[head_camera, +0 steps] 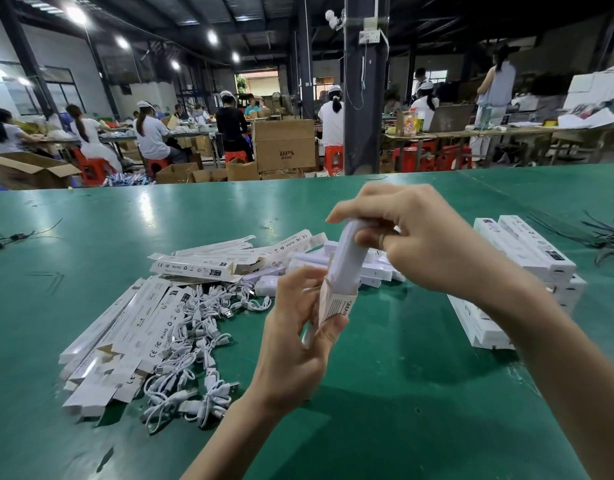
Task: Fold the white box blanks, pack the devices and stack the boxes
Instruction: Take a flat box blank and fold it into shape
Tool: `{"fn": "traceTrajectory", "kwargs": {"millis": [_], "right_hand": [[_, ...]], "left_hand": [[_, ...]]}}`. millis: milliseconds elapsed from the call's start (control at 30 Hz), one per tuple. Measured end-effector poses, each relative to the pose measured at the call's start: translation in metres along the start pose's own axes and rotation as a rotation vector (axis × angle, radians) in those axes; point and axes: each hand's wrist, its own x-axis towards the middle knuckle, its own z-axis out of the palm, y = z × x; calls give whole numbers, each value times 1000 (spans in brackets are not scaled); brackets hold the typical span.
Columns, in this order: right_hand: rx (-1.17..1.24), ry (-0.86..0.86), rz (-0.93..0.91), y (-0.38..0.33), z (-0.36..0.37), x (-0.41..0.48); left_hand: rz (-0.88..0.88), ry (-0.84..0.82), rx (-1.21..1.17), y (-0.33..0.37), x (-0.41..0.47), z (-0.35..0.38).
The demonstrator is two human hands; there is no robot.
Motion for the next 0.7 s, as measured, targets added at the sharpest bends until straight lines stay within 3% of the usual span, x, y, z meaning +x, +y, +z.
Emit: {"fn": "traceTrajectory", "kwargs": {"millis": [67, 200, 467, 600, 700], "right_hand": [[9, -95, 25, 1, 10, -1], [110, -103, 32, 2, 25, -2], [-58, -336, 67, 20, 50, -6], [119, -172, 58, 23, 57, -2], [324, 145, 123, 25, 64, 2]], "left_hand": [[10, 13, -26, -2, 0, 1], [12, 81, -80, -7, 1, -3], [89, 74, 73, -14, 4, -4], [18, -13, 147, -21, 0, -3], [-124, 57, 220, -28, -1, -2]]}}
